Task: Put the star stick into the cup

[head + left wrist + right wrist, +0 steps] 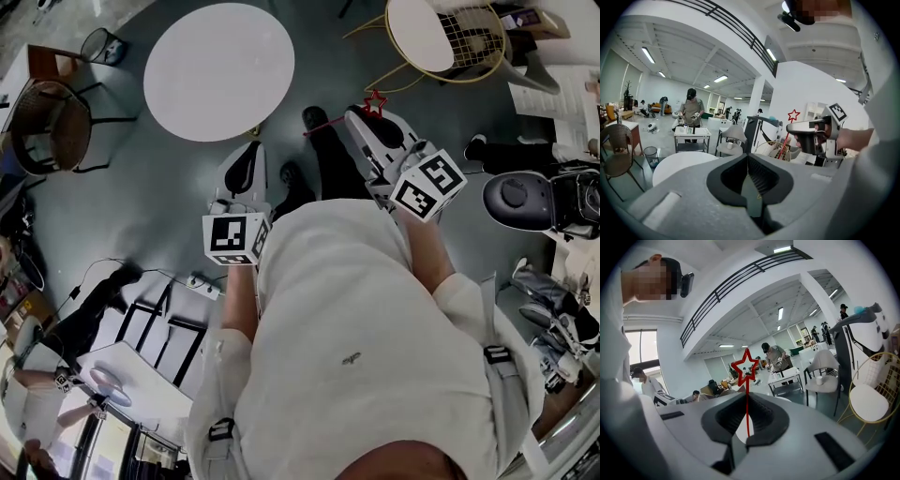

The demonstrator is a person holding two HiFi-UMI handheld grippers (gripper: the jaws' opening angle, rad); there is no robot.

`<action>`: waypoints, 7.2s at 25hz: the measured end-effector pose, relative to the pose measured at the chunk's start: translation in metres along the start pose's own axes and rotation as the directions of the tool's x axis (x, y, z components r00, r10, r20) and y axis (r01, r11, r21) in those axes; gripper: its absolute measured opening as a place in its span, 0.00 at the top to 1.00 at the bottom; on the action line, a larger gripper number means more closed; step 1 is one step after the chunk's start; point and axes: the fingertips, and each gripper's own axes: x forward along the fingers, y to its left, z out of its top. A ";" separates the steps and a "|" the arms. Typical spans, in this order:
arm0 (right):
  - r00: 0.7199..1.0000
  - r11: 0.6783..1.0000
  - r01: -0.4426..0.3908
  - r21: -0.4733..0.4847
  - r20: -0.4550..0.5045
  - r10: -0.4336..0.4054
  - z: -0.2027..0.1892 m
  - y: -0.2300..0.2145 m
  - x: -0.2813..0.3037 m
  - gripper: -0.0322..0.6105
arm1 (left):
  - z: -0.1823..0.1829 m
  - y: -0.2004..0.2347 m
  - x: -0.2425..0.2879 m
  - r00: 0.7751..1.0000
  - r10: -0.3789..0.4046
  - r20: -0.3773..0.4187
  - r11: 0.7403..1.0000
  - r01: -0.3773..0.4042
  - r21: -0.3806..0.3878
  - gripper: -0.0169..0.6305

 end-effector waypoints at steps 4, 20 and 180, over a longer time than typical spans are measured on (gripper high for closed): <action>0.999 0.998 -0.054 -0.014 -0.010 0.054 0.014 -0.007 0.030 0.92 | 0.009 0.026 0.005 0.997 0.074 0.012 0.997 -0.074 -0.017 0.95; 0.967 0.969 -0.245 -0.019 -0.081 0.243 0.063 -0.077 0.141 0.92 | 0.055 0.069 0.084 0.966 0.256 0.030 0.966 -0.255 -0.046 0.95; 0.863 0.964 -0.248 -0.091 -0.473 0.177 -0.131 -0.165 0.314 0.68 | 0.011 0.107 0.113 0.884 0.454 -0.112 0.843 -0.467 -0.266 0.95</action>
